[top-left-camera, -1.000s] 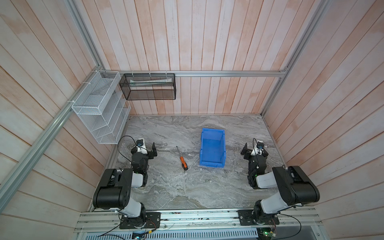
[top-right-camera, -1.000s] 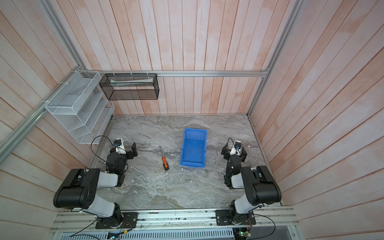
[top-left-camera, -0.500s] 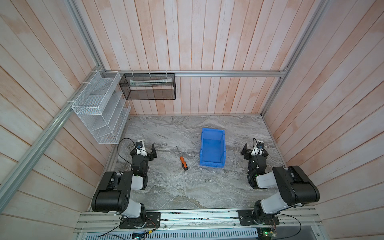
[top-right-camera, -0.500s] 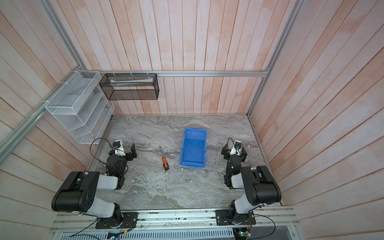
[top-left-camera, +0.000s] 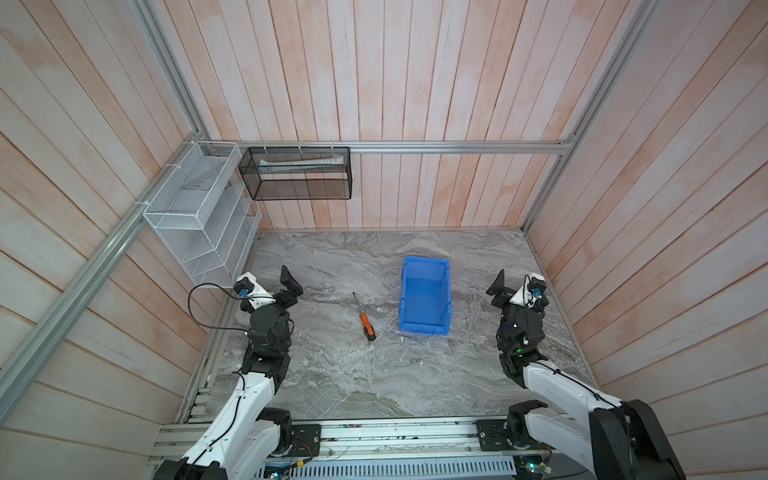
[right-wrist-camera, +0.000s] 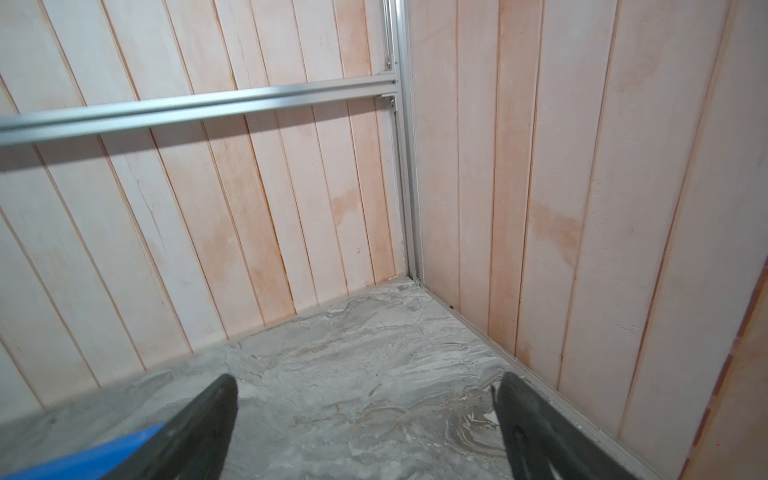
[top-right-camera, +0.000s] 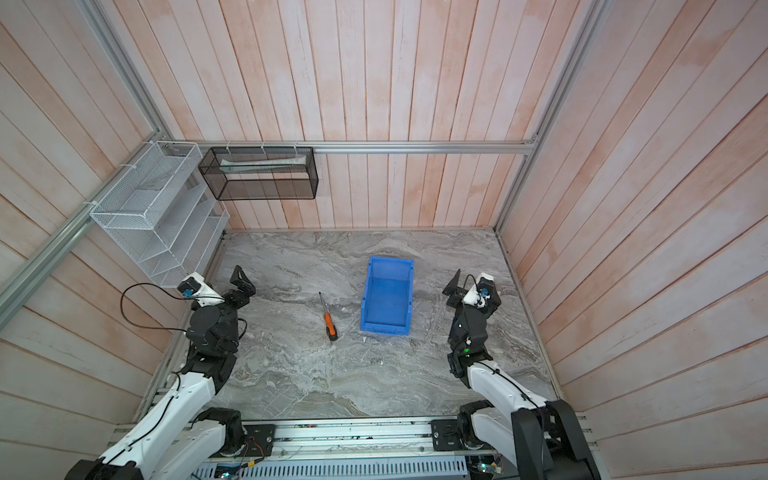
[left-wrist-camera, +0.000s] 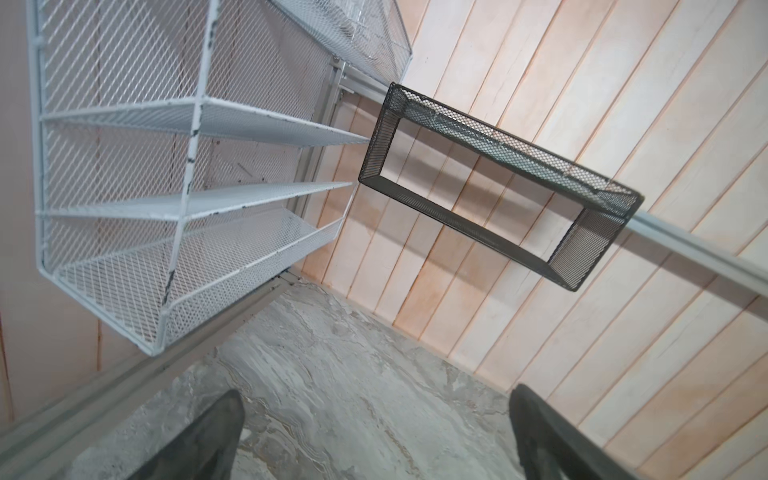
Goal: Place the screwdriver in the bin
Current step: 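Reach the left gripper over the screwdriver handle while the right arm nears the bin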
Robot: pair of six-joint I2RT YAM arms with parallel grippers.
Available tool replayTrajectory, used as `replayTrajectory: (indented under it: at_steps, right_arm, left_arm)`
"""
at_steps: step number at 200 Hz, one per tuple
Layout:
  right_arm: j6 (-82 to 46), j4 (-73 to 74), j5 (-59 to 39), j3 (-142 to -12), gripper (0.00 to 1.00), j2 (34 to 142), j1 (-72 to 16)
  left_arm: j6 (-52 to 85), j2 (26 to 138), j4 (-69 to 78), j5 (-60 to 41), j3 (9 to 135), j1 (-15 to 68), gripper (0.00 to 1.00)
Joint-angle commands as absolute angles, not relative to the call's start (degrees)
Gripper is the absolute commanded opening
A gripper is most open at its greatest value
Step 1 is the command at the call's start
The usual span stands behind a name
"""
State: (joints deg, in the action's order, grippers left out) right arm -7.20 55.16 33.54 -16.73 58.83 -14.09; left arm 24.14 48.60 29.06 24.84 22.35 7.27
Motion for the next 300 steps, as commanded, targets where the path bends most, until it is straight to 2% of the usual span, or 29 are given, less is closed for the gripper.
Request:
replayTrajectory:
  at_steps: [1, 24, 53, 75, 101, 123, 169, 205, 229, 246, 267, 280, 296, 300]
  right_arm:
    - [-15.07, 39.43, 30.79, -21.44, 0.98, 50.72, -13.89]
    - [-16.12, 28.36, 22.44, -28.16, 0.98, 46.24, -13.98]
    - [-17.3, 11.48, 13.41, -38.53, 0.98, 49.55, -15.24]
    - [-15.35, 2.68, 13.93, -44.04, 0.98, 52.37, -19.43]
    - [-12.3, -0.71, 17.97, -45.65, 0.98, 53.01, -25.87]
    - [-11.08, 1.0, 15.64, -44.0, 0.98, 52.3, -27.11]
    - [-10.56, 2.11, 13.19, -44.28, 0.98, 54.38, -28.67]
    - [-11.32, 1.27, 11.8, -45.65, 0.98, 56.89, -29.14]
    - [-11.43, 1.67, 11.76, -45.26, 0.98, 56.48, -29.53]
    - [-11.43, 1.17, 12.12, -45.09, 0.98, 55.8, -29.68]
    - [-11.6, 0.97, 11.79, -44.43, 0.98, 54.79, -29.79]
    - [-11.35, 1.3, 11.44, -43.93, 0.98, 54.58, -29.8]
    - [-11.25, 0.74, 10.32, -44.09, 0.98, 54.61, -29.93]
    - [-11.18, 0.41, 9.62, -44.32, 0.98, 54.72, -30.0]
  left_arm:
    - [41.19, 43.92, 18.21, 25.57, 20.64, 6.77, 1.0]
    - [40.65, 41.65, 20.32, 9.8, 19.98, 6.1, 1.0]
    - [43.59, 51.03, 4.63, 3.9, 30.13, 11.2, 1.0]
    - [42.17, 59.88, -5.56, 7.37, 36.94, 20.92, 1.0]
    - [40.94, 68.44, -15.78, 14.45, 43.36, 33.44, 1.0]
    - [46.31, 73.39, -20.65, 15.95, 44.34, 38.38, 1.0]
    - [51.31, 76.53, -14.89, 9.32, 38.57, 41.04, 1.0]
    - [50.26, 80.81, -14.57, 7.62, 41.15, 41.04, 0.96]
    - [48.91, 84.87, -14.04, 6.27, 42.82, 41.04, 0.91]
    - [48.19, 86.84, -13.43, 5.37, 43.53, 41.04, 0.82]
    - [47.92, 87.97, -12.77, 5.82, 44.02, 41.04, 0.81]
    - [47.48, 88.46, -12.51, 6.57, 44.36, 41.0, 0.74]
    - [46.87, 89.35, -12.63, 7.16, 45.34, 41.04, 0.73]
    - [46.73, 89.61, -12.62, 7.28, 45.6, 41.04, 0.7]
